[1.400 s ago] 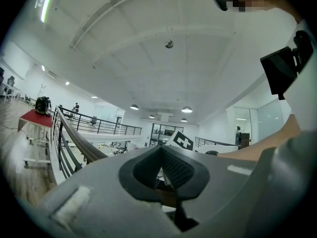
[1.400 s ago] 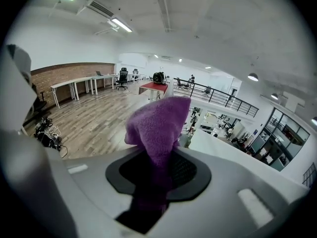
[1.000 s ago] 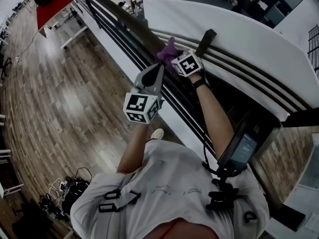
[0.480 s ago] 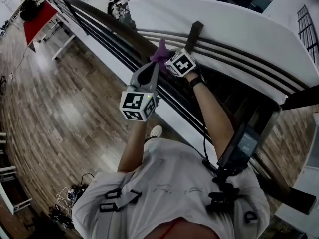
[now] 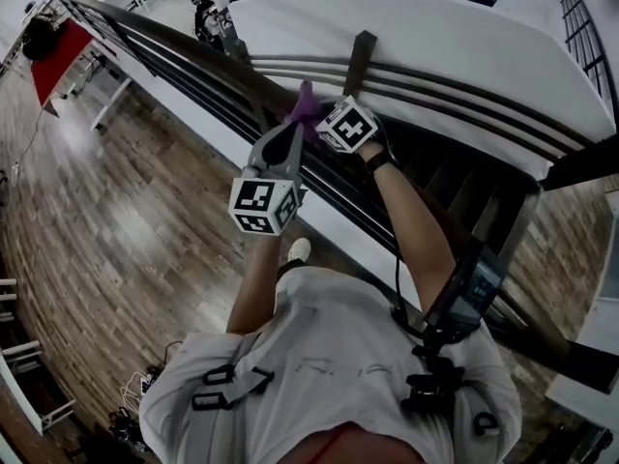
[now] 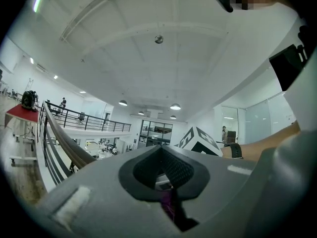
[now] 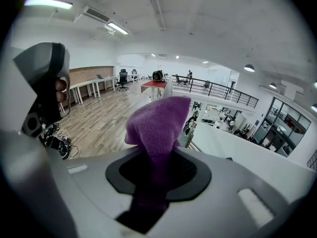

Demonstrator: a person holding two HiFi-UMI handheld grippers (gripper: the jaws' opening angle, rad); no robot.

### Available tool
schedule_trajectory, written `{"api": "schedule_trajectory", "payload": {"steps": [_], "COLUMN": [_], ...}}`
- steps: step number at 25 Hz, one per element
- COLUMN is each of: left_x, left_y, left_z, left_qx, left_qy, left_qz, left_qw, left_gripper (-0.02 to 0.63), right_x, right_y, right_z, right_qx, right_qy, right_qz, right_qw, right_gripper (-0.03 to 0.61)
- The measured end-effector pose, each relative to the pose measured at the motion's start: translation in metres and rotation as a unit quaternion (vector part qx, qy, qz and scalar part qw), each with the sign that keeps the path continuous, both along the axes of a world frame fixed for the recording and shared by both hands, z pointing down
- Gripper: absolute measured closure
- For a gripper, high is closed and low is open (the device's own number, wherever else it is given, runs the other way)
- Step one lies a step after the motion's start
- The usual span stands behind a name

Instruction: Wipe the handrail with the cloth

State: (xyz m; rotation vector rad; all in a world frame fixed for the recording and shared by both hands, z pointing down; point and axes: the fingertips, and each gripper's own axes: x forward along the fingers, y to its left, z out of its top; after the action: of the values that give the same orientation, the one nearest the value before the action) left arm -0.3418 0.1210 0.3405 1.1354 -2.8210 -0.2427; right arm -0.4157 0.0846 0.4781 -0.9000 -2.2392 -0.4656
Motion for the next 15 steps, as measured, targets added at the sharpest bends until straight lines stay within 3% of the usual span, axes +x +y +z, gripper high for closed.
{"api": "schedule_trajectory", "payload": {"steps": [15], "left_x": [0.035], "left_y": [-0.048], "left_z": [0.007], "left_qx": [-0.016], "left_qy": [0.004], "left_qz": [0.046], "left_qw": [0.9988], "left_gripper": [0.614], "right_x": [0.062], "right_y": [-0.049], "right_z": [0.0], "right_qx": [0.002], "right_qy": [0.01], "right_qz": [0.012], "right_qw": [1.0], "right_gripper": [0.472]}}
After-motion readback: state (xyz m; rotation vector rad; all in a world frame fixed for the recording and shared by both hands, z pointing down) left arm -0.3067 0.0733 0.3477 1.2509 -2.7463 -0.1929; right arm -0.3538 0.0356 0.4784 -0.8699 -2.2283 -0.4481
